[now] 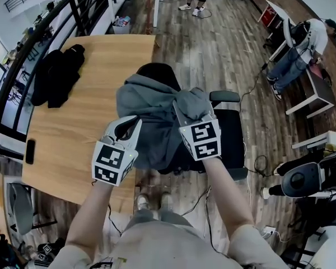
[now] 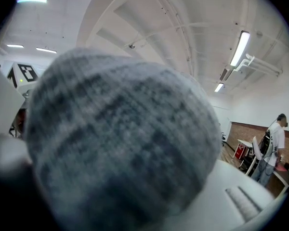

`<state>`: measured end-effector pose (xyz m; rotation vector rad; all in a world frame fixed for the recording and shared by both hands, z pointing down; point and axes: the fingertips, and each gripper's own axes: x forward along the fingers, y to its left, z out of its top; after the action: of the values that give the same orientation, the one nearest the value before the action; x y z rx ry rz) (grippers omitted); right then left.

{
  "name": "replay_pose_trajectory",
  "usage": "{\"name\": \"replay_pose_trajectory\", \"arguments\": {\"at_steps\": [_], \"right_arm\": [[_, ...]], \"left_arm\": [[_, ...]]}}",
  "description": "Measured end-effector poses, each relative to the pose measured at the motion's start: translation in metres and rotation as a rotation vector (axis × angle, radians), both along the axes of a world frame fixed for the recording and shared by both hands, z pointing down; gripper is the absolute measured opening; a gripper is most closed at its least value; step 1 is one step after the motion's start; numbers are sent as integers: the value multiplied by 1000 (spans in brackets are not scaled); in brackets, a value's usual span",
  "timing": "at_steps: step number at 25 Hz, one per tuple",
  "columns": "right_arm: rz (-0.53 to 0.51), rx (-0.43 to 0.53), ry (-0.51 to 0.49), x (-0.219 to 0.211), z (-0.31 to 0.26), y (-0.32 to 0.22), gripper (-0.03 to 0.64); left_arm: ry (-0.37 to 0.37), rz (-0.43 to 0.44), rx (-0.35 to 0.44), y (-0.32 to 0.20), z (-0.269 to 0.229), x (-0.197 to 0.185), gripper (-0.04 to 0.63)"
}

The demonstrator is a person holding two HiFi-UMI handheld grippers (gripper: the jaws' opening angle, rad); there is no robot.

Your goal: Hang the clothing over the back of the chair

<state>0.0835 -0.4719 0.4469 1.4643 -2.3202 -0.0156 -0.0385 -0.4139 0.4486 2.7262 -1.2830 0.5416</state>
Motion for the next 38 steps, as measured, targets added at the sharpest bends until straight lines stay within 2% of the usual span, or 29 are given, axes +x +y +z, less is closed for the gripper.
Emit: {"name": "replay_pose_trajectory", "arguments": {"at_steps": [5, 15, 23, 29, 38], "right_arm": [[-34, -68, 13, -2, 41, -1, 167], [-79, -137, -72, -6, 86, 1, 183], [-77, -132, -126, 8, 79, 2, 296], [-58, -130, -161, 23, 68, 9, 425], [3, -104, -120, 58, 53, 30, 482]], "left_arm": [[-13, -4, -15, -4, 12, 8, 0], [-23, -10, -54, -4, 32, 21, 0], [-24, -15, -63, -8, 36, 27, 0], [-26, -15, -61, -6, 33, 32, 0], [-45, 6, -55, 15, 31, 42, 0]]}}
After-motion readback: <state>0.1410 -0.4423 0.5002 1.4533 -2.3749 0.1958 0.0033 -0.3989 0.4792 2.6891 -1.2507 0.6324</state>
